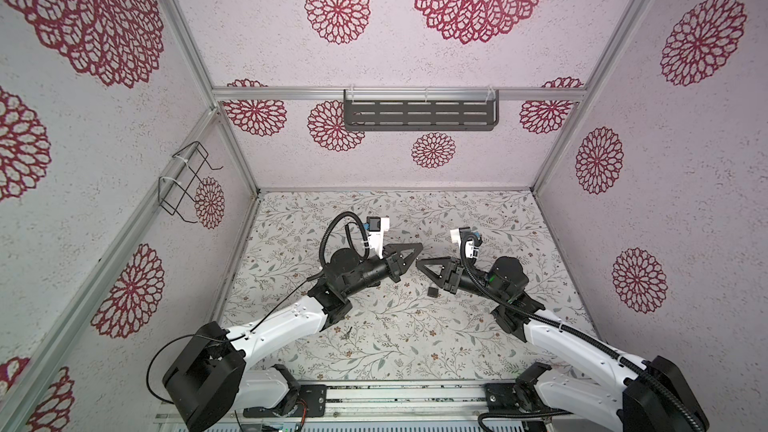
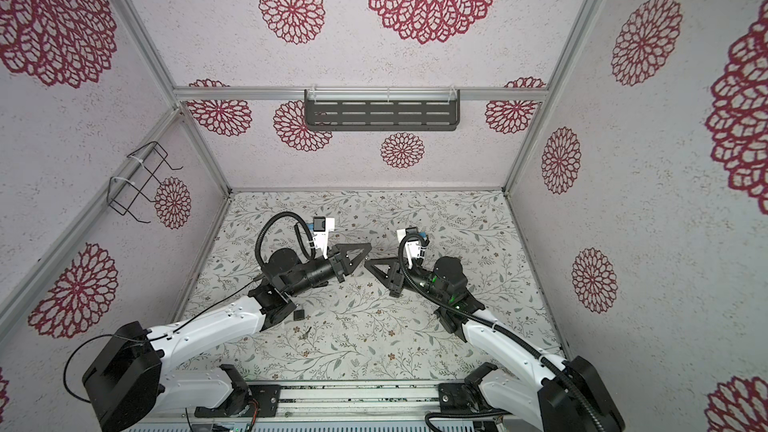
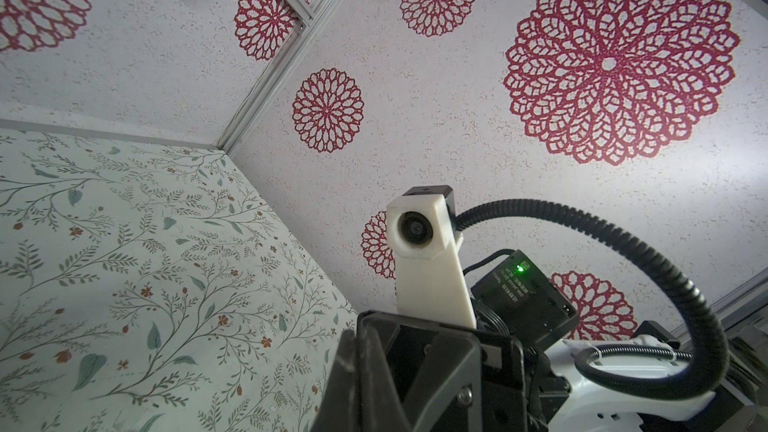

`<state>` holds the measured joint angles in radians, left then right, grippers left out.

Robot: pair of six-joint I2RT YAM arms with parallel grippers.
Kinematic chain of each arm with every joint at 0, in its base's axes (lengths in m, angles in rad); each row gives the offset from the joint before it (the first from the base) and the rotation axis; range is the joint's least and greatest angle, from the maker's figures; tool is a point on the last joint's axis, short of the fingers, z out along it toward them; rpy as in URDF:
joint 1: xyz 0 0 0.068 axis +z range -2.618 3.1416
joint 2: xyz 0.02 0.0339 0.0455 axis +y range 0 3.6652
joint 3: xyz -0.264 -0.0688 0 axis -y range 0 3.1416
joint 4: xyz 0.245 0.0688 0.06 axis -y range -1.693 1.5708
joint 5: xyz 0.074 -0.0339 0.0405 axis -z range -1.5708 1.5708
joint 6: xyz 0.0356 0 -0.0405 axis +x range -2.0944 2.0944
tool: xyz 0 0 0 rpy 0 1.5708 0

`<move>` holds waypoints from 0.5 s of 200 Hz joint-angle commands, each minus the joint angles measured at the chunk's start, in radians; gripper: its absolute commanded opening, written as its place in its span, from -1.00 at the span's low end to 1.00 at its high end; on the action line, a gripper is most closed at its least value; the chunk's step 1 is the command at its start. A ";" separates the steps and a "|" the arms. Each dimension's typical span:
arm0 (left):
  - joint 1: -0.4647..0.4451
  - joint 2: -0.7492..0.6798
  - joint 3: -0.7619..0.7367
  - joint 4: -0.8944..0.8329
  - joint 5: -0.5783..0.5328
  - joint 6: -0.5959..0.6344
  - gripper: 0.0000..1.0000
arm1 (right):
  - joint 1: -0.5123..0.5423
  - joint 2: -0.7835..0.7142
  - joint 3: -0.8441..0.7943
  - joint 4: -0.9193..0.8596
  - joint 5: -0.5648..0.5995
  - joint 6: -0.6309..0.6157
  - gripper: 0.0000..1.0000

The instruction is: Unlock with the key

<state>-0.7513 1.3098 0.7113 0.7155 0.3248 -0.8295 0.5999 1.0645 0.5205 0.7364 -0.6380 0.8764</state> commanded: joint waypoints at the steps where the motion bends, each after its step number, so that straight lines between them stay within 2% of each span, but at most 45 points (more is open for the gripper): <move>1: 0.011 0.009 -0.002 0.030 0.006 0.018 -1.00 | -0.011 -0.003 -0.006 0.091 -0.031 0.028 -0.59; 39: 0.013 0.020 -0.001 0.051 0.008 0.005 -1.00 | -0.016 0.008 -0.011 0.124 -0.049 0.043 -0.65; 100: 0.012 0.039 0.011 0.048 0.031 0.001 -1.00 | -0.027 0.029 -0.006 0.172 -0.063 0.066 -0.63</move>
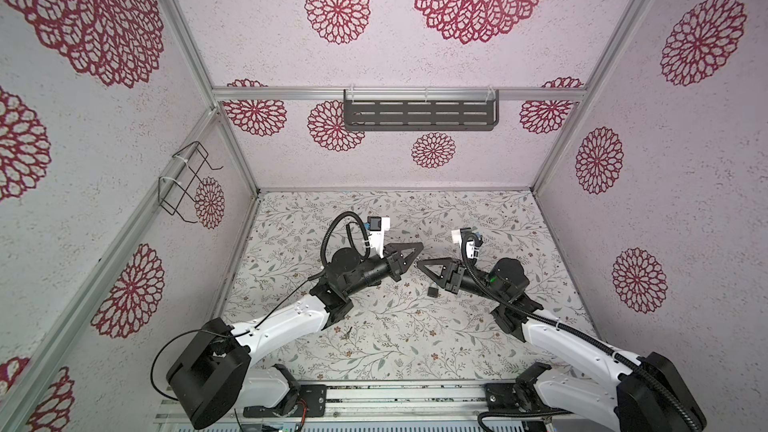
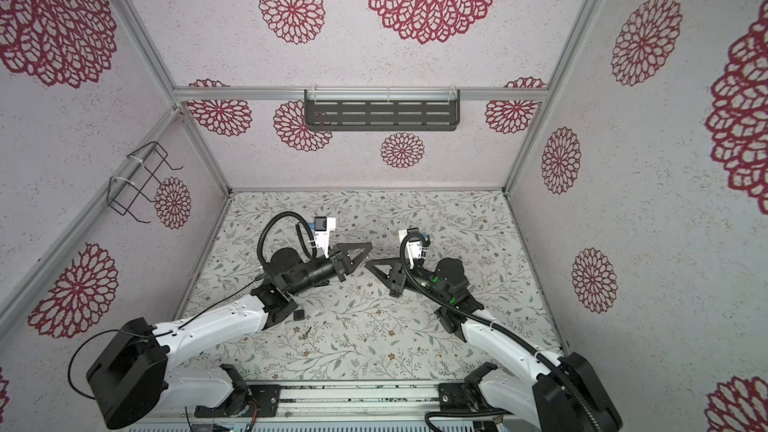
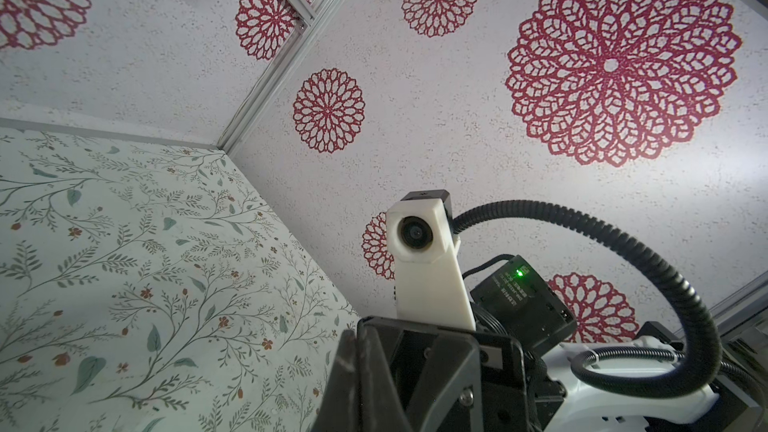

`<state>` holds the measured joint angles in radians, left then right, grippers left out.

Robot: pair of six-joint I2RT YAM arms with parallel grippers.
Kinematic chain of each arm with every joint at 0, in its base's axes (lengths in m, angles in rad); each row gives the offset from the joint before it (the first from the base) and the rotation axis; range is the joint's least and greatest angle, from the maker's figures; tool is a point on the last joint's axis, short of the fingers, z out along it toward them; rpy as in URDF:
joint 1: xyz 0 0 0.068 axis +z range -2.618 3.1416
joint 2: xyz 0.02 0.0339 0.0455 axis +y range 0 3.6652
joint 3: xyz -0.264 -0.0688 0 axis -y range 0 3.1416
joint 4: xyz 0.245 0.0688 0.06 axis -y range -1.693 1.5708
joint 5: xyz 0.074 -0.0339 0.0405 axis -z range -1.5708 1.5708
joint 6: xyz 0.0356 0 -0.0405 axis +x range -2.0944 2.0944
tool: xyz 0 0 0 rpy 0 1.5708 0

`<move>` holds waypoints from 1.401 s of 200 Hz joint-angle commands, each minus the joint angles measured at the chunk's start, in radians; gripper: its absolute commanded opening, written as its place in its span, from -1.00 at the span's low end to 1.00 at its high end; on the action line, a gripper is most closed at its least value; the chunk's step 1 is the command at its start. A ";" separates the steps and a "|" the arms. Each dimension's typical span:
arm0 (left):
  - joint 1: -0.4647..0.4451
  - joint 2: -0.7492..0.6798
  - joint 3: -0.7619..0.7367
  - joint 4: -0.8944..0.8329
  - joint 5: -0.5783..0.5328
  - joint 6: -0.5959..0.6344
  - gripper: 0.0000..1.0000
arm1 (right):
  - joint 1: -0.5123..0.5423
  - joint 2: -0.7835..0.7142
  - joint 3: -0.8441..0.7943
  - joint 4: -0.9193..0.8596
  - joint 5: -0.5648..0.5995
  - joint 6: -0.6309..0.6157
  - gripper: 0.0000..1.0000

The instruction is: Unlock with the key

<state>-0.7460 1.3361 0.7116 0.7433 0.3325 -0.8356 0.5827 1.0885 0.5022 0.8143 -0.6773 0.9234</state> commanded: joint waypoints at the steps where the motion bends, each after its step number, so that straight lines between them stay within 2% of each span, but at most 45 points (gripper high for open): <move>1: 0.007 0.013 0.012 0.019 0.023 0.007 -1.00 | -0.010 0.006 0.012 0.096 -0.024 0.020 -0.63; 121: 0.008 0.003 0.020 -0.015 0.022 0.026 -1.00 | -0.018 0.038 0.001 0.147 -0.039 0.055 -0.69; 143: 0.007 -0.002 0.020 -0.023 0.017 0.032 -1.00 | -0.020 0.037 0.001 0.125 -0.039 0.051 -0.49; 161: 0.008 -0.006 0.019 -0.028 0.014 0.035 -1.00 | -0.019 0.039 -0.002 0.129 -0.041 0.052 -0.48; 218: 0.009 -0.017 0.014 -0.031 -0.003 0.038 -1.00 | -0.020 0.034 -0.023 0.120 -0.042 0.048 -0.54; 243: 0.009 -0.020 0.016 -0.031 0.001 0.038 -1.00 | -0.021 0.031 -0.027 0.129 -0.040 0.048 -0.63; 280: 0.008 -0.014 0.020 -0.034 0.013 0.034 -1.00 | -0.023 0.037 -0.017 0.137 -0.035 0.046 -0.60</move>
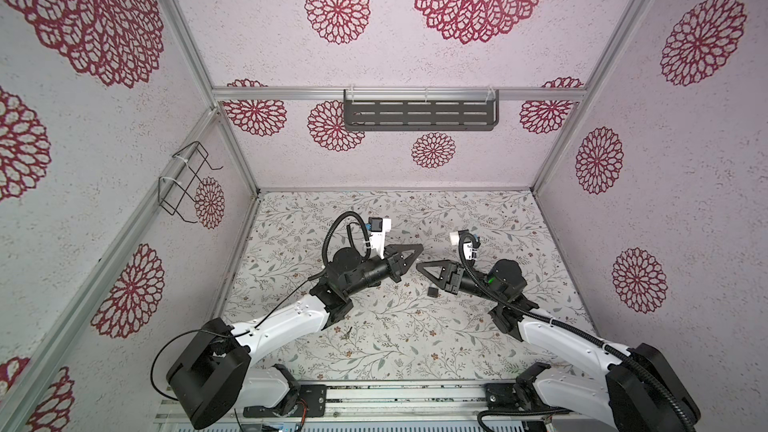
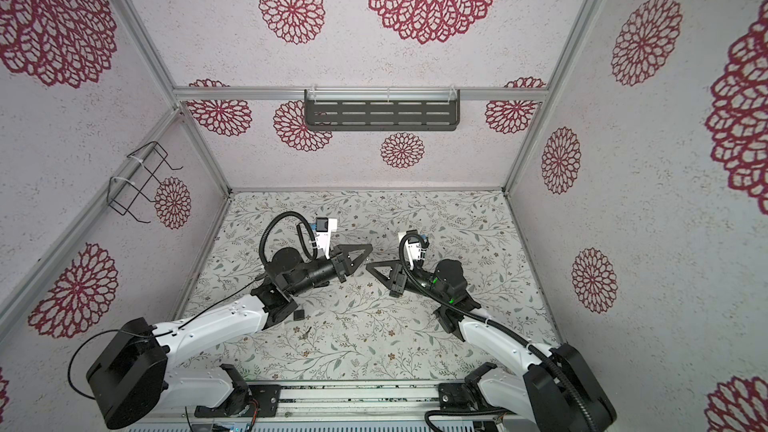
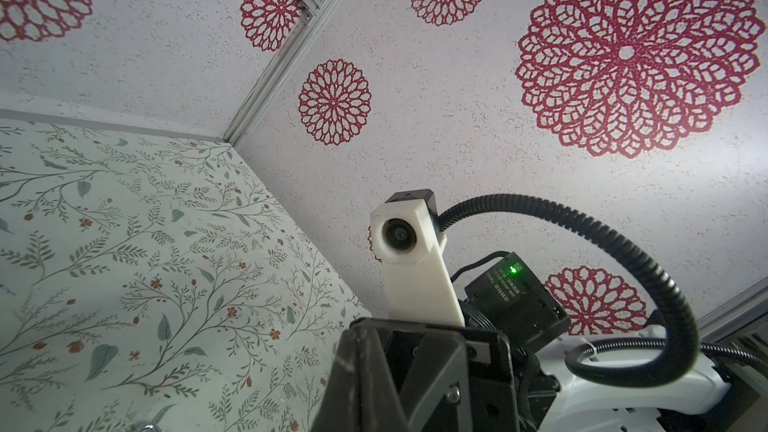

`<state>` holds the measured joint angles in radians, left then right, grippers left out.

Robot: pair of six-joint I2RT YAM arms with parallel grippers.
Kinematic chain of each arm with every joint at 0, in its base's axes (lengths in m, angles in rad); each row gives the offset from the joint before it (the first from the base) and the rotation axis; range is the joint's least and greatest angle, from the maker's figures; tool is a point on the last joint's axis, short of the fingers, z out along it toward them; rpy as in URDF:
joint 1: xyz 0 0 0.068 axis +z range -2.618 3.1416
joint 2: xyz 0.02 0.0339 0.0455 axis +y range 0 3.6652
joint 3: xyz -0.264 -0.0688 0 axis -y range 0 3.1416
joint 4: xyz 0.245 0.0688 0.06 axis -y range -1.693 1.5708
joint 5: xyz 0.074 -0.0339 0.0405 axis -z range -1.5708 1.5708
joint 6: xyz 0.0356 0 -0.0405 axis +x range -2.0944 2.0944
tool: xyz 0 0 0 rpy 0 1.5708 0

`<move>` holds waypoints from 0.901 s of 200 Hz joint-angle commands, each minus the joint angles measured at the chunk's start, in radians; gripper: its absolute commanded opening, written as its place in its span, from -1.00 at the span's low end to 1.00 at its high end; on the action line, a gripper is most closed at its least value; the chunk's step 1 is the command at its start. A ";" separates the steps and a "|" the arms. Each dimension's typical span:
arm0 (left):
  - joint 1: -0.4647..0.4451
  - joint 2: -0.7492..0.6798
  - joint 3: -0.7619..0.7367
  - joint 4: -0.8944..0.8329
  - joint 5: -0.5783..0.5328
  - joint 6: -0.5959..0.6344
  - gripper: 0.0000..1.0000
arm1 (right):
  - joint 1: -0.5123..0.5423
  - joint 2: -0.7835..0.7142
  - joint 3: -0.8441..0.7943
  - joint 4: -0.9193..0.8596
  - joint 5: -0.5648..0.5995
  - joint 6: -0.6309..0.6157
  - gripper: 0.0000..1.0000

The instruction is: Unlock with the key

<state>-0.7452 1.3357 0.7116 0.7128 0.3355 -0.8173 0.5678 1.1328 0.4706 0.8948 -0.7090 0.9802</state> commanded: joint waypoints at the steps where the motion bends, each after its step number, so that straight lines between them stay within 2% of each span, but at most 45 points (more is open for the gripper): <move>1: 0.007 -0.013 0.020 -0.003 0.011 0.015 -1.00 | -0.009 -0.007 0.015 0.056 -0.003 -0.012 -0.60; 95: 0.006 -0.009 0.033 -0.004 0.048 0.003 -1.00 | -0.012 0.022 0.025 0.115 -0.015 0.002 -0.65; 155: 0.007 -0.012 0.031 -0.012 0.033 0.011 -1.00 | -0.014 0.019 0.013 0.125 -0.014 0.004 -0.86; 171: 0.007 -0.014 0.034 -0.017 0.023 0.012 -1.00 | -0.017 0.011 0.007 0.117 -0.011 0.004 -1.00; 180: 0.009 -0.016 0.035 -0.022 0.016 0.012 -1.00 | -0.019 0.004 0.004 0.110 -0.006 0.004 -1.00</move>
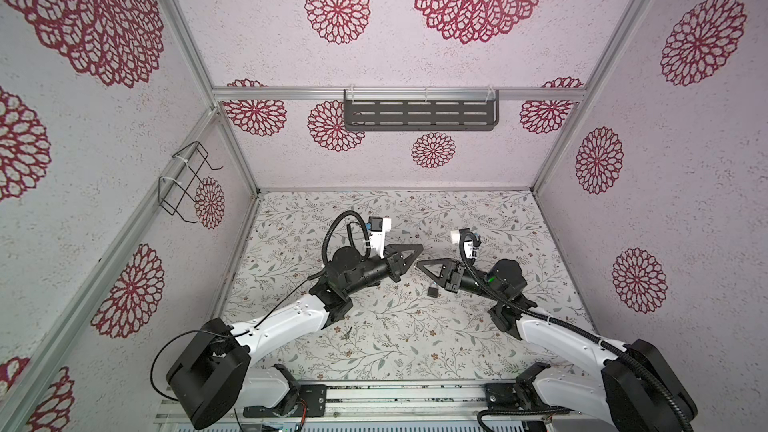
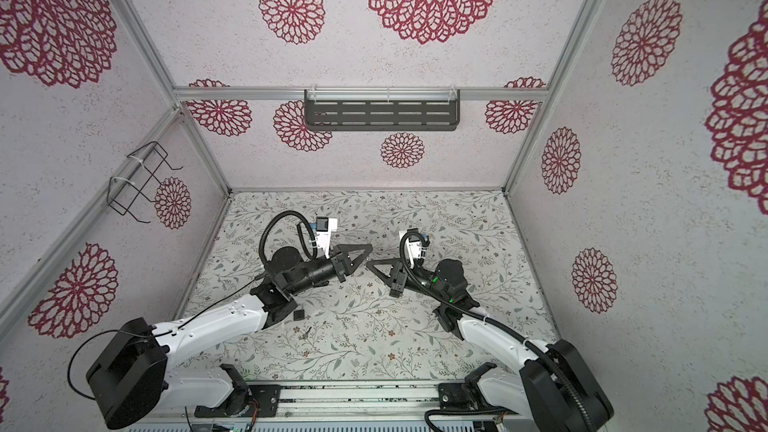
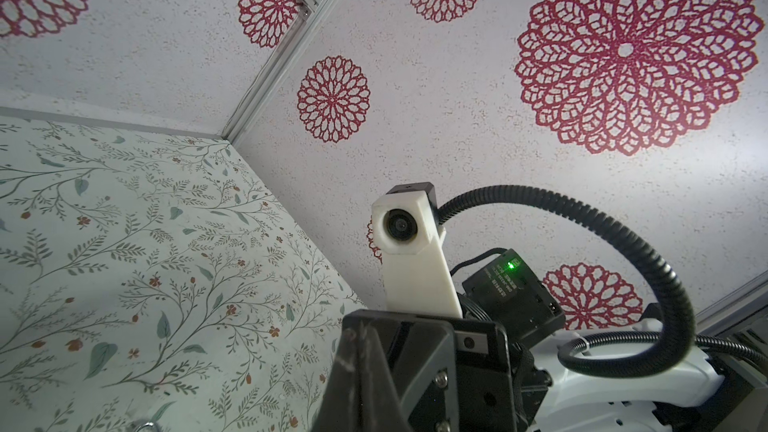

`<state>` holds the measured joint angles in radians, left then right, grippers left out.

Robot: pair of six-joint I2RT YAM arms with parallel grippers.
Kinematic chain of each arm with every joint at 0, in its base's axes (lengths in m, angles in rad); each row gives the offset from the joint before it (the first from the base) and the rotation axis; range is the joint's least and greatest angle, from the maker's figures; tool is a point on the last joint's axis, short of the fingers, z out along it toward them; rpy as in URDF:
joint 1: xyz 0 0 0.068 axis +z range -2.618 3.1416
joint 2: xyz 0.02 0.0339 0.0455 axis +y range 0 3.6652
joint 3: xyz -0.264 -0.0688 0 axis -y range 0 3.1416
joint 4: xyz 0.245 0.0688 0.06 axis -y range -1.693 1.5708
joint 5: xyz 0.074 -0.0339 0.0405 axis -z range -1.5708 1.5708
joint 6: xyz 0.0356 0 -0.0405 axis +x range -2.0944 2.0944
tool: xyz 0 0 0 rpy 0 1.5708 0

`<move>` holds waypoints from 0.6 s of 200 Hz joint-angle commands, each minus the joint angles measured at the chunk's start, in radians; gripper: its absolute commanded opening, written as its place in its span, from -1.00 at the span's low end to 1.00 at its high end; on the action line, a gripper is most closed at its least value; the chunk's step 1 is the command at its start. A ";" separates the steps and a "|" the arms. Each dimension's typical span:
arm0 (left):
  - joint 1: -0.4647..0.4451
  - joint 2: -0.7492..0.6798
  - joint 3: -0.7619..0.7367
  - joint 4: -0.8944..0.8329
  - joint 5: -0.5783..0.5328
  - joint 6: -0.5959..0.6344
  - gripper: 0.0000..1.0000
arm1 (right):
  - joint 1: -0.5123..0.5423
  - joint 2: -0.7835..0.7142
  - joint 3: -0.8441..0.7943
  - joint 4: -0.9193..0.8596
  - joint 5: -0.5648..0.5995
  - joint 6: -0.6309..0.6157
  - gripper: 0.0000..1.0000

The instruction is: Unlock with the key

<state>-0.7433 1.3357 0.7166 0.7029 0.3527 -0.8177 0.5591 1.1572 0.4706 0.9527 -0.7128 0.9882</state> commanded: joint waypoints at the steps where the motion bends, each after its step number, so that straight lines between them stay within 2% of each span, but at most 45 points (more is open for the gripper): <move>1: 0.006 -0.016 0.031 -0.012 -0.002 0.013 -1.00 | -0.010 -0.021 0.003 0.051 -0.001 -0.004 -1.00; 18: 0.007 -0.017 0.037 -0.017 -0.005 0.014 -0.83 | -0.013 -0.038 -0.006 0.039 0.003 -0.005 -1.00; 40: 0.011 -0.018 0.049 -0.037 -0.012 0.012 -0.22 | -0.017 -0.066 -0.012 -0.001 0.004 -0.014 -1.00; 57: 0.013 -0.025 0.047 -0.046 -0.019 0.007 0.03 | -0.024 -0.104 -0.019 -0.070 0.009 -0.027 -1.00; 81: 0.018 -0.038 0.046 -0.135 -0.083 -0.009 0.18 | -0.042 -0.178 -0.019 -0.274 0.040 -0.069 -1.00; 120: 0.016 -0.018 0.147 -0.527 -0.234 -0.009 0.25 | -0.062 -0.324 -0.018 -0.671 0.160 -0.168 -1.00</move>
<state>-0.7338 1.3174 0.7959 0.4484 0.2356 -0.8303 0.5106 0.9146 0.4461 0.5606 -0.6483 0.9112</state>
